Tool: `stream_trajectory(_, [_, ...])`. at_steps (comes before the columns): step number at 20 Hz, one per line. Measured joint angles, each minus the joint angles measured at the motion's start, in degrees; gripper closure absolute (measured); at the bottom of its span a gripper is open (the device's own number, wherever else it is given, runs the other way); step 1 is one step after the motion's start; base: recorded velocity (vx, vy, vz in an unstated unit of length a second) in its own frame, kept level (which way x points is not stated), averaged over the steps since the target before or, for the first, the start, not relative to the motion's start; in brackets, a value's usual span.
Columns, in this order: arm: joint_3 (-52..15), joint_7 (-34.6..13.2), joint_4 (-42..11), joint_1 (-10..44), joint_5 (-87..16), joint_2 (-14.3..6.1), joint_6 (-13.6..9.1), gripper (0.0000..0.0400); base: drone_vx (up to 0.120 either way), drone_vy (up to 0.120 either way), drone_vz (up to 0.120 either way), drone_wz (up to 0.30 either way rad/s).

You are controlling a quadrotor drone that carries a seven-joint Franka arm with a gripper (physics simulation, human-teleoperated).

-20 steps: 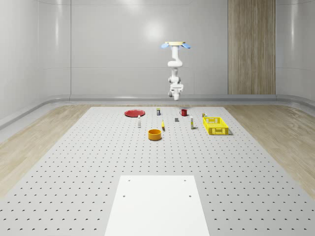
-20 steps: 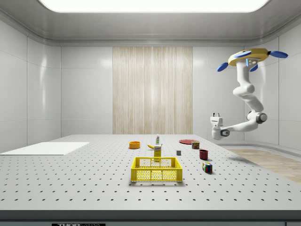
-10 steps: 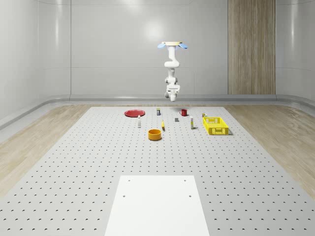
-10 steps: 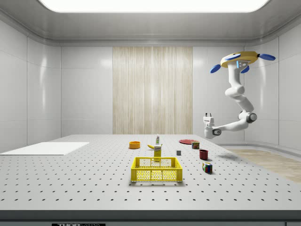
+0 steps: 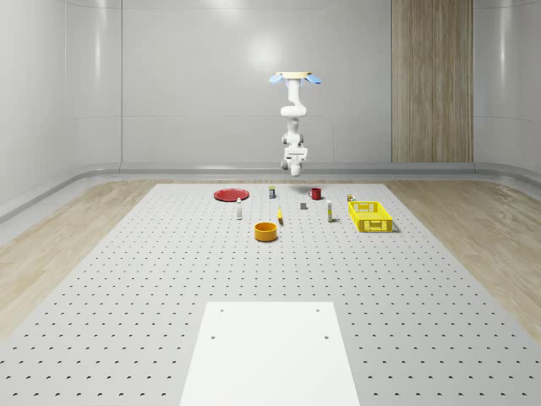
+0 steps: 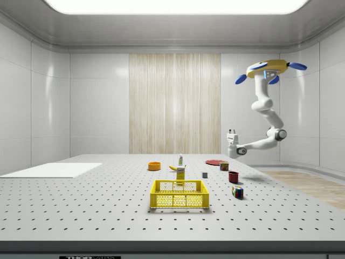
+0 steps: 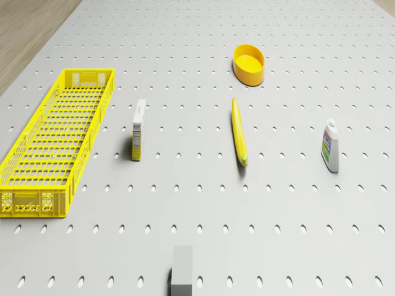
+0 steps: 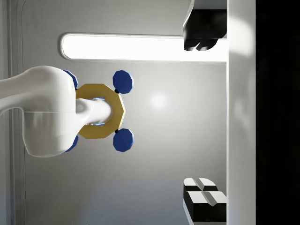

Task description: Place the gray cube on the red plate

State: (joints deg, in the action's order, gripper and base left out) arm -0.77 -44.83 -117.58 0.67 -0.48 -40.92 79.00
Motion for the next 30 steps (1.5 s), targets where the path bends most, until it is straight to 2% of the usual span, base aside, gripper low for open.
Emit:
stream_trajectory(13, [-3.88, -0.71, -0.64, 1.2, -5.44, -0.46, 0.62, 0.0, 0.12, 0.0, 0.0, 0.0])
stream_trajectory(17, [-8.02, -1.51, -1.46, 2.49, -11.29, -0.75, 0.91, 0.0, 0.12, 0.0, 0.0, 0.0])
stream_trajectory(21, [-15.7, -3.13, -4.09, 4.97, -22.3, -1.43, 1.43, 0.0, 0.12, 0.0, -0.05, 0.0])
stream_trajectory(25, [-28.05, -6.64, -11.61, 9.46, -41.07, -3.16, 2.37, 0.0, 0.12, 0.0, -0.09, 0.0])
stream_trajectory(28, [-39.09, -11.62, -21.77, 14.73, -59.85, -5.4, 2.81, 0.0, 0.12, 0.0, -0.12, 0.0])
stream_trajectory(30, [-45.98, -16.22, -29.35, 19.46, -72.91, -7.09, 2.18, 0.0, 0.12, 0.0, -0.12, 0.0])
